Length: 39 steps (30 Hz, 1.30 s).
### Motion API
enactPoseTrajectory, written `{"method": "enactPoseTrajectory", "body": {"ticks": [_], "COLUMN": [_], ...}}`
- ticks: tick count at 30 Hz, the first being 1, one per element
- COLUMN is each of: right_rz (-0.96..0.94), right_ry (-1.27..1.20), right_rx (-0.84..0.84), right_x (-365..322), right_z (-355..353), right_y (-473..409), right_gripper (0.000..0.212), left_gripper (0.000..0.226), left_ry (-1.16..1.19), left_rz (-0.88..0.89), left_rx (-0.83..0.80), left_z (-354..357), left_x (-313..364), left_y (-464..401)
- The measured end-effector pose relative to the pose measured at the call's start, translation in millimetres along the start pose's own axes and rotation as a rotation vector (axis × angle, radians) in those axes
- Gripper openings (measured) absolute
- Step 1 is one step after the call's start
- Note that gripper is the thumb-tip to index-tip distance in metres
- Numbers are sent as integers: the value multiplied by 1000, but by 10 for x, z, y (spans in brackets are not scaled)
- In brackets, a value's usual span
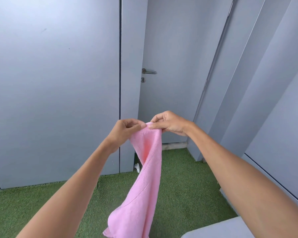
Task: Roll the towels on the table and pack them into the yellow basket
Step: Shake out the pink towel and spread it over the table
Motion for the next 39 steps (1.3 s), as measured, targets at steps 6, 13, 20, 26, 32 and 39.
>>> {"method": "enactPoseTrajectory", "body": {"ticks": [6,13,20,26,32,39], "right_rz": [-95,63,-55,-140,-85,-35], "right_ry": [-19,253,381,392,334,495], "right_rx": [168,25,51,244,192,-65], "right_x": [-139,-41,-242,-179,-17,-58], "right_z": [-259,-257,-279,-593,-561,-116], "right_y": [136,338,291,372,435,259], "right_gripper": [14,29,13,12,27,20], "left_gripper": [22,18,28,44,37,36], "left_ry": [83,-67,-241,-256,-160,-300], "left_rz": [-97,69,108,-44,-1,226], "left_rx": [-68,-62,-122,-219,-87,-124], "left_z": [156,183,408,250,98,358], "left_x": [-372,111,135,-478,-439,54], "left_y": [186,12,-41,186,230,-14]}}
Point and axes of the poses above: each hand's wrist, its own y-axis away from the middle knuckle, its own z-axis out of the palm, x = y × z, the point moved 7 cm from there along -y, towards the middle knuckle, and after that the axes turned 3 degrees about -y, right-handed, at the moved point
